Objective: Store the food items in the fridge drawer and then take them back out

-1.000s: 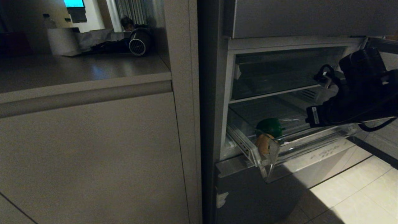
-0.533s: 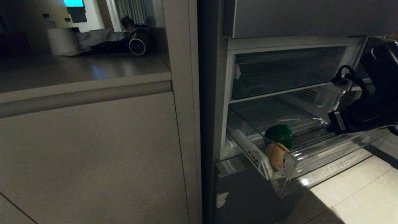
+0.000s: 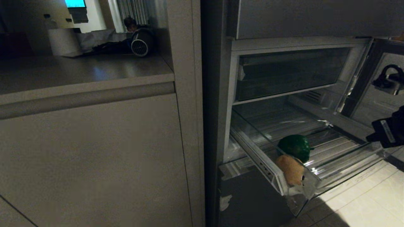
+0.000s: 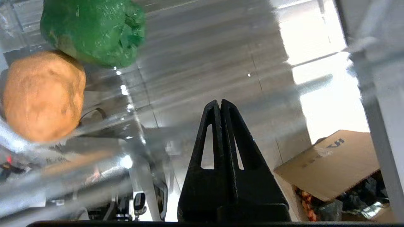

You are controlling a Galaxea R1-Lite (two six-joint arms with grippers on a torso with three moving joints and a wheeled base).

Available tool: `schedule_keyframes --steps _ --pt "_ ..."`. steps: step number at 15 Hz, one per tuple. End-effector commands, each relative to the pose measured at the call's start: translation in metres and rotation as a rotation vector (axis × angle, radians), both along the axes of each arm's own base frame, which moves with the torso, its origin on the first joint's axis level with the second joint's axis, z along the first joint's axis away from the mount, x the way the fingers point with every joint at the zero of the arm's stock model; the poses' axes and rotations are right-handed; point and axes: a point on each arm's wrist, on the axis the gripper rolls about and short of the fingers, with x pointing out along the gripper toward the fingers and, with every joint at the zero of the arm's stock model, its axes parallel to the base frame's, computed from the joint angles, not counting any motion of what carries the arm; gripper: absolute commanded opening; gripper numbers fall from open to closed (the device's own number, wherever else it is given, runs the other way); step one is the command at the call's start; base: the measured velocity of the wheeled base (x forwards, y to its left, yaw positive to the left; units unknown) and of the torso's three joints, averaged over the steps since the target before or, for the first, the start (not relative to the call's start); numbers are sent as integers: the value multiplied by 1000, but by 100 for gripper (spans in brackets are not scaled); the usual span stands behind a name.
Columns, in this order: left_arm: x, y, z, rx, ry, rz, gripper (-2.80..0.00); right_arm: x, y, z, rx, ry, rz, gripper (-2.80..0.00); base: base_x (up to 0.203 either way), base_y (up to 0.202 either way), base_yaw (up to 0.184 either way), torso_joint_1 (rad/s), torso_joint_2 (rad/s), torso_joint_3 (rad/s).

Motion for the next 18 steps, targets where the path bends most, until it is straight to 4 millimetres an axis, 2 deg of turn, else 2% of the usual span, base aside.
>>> schedule_keyframes --steps 1,4,7,9,13,15,18 --pt "0 0 0 0 2 0 -280 -12 0 8 29 -45 12 -280 0 0 0 0 0 0" --pt "0 0 0 0 1 0 -280 -19 1 21 72 -171 46 -280 0 0 0 0 0 0" --pt "0 0 0 0 2 0 -280 -41 1 33 78 -240 58 -280 0 0 0 0 0 0" --pt "0 0 0 0 2 0 -280 -37 3 35 97 -249 85 -280 0 0 0 0 0 0" --pt "0 0 0 0 1 -1 -280 11 6 31 134 -209 111 -280 0 0 0 0 0 0" --pt "0 0 0 0 1 0 -280 43 11 22 154 -162 136 -280 0 0 0 0 0 0" --pt "0 0 0 0 1 0 -280 78 31 8 174 -110 209 -280 0 0 0 0 0 0"
